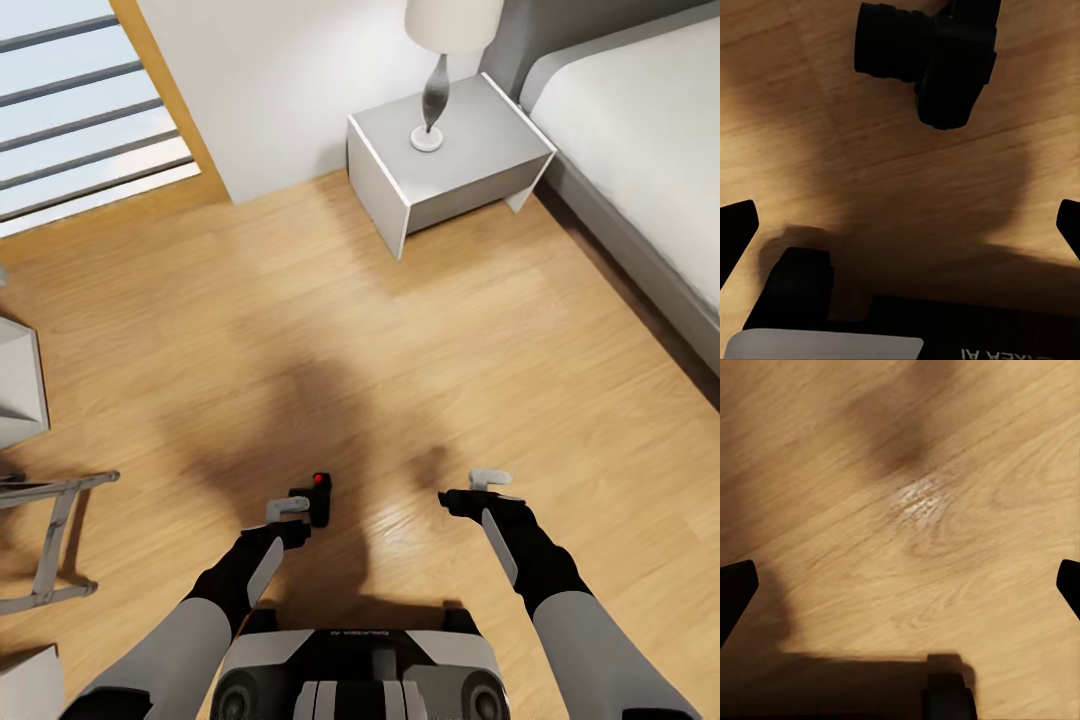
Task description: Attach the digital camera to the camera tripod in the bedroom.
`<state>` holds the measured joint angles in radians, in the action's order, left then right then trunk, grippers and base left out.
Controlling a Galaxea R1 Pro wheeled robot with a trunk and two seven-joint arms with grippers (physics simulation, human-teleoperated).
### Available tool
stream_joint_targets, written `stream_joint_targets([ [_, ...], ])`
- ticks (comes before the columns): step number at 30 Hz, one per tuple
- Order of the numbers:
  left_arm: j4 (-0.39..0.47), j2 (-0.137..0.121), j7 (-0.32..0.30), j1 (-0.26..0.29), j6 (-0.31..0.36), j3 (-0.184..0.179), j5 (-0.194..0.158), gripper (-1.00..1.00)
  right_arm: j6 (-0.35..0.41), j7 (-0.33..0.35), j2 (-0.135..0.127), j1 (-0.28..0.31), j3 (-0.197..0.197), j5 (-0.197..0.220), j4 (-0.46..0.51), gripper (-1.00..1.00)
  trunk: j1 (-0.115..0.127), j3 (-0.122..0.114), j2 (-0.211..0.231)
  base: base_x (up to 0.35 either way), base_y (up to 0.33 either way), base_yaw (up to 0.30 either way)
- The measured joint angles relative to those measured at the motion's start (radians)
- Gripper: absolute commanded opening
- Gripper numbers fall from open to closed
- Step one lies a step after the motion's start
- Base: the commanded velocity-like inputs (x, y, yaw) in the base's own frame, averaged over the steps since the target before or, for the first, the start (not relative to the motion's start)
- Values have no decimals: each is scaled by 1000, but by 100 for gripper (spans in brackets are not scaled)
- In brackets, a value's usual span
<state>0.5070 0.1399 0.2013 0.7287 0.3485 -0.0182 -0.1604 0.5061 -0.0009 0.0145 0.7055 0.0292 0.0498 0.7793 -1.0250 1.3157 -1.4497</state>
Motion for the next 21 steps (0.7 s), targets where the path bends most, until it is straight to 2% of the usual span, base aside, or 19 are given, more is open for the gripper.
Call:
stream_joint_targets([
  [21, 0, 1, 3, 0, -2, 2, -1, 100, 1, -2, 0, 0, 0, -1, 0, 100, 0, 34, 0, 0, 0, 0],
])
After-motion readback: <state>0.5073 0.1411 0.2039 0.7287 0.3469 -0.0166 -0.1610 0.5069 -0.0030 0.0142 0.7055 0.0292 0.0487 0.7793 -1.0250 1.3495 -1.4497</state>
